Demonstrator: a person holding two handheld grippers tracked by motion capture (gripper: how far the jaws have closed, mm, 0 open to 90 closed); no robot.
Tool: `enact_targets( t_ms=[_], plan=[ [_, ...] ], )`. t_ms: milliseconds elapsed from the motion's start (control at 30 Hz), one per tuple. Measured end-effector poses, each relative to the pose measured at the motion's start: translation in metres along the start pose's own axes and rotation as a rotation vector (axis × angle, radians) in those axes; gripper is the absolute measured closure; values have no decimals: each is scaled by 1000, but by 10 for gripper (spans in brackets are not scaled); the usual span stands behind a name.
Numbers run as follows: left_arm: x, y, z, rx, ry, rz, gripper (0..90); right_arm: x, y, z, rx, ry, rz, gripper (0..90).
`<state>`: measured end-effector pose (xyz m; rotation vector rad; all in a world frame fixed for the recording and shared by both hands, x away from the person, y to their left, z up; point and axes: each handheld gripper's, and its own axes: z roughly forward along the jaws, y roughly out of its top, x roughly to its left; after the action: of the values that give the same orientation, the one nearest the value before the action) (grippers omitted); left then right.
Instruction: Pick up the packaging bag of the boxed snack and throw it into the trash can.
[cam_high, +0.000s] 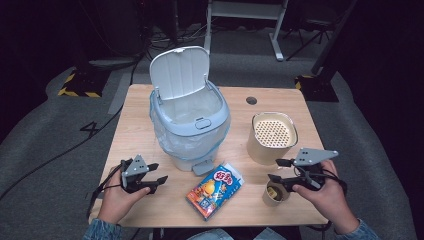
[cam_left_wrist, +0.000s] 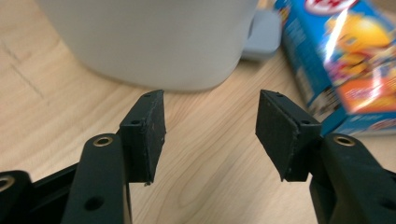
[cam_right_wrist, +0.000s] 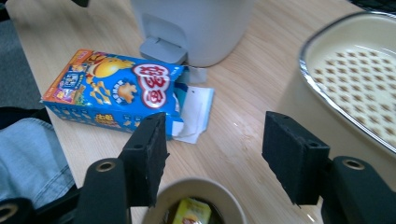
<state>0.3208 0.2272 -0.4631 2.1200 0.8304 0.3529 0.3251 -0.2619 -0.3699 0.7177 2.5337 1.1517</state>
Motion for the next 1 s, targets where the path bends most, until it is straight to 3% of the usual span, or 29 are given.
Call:
enact_targets(
  t_ms=[233,367,433,500,700,1000],
  plan=[
    [11,-16,15,57,22,-13,433,16,23,25,28,52,-55,399],
    [13,-19,20,82,34,7,428,21,35,42,56,76,-71,391],
    [13,-19,21,86,35,1,425,22,37,47,64,81,-74,390],
    [14,-21,24,108,54,22,422,25,43,61,95,91,-83,382],
    [11,-24,25,138,53,32,423,25,52,88,158,116,-70,355],
    [7,-28,25,109,45,13,411,31,55,115,209,131,-65,296]
  ],
)
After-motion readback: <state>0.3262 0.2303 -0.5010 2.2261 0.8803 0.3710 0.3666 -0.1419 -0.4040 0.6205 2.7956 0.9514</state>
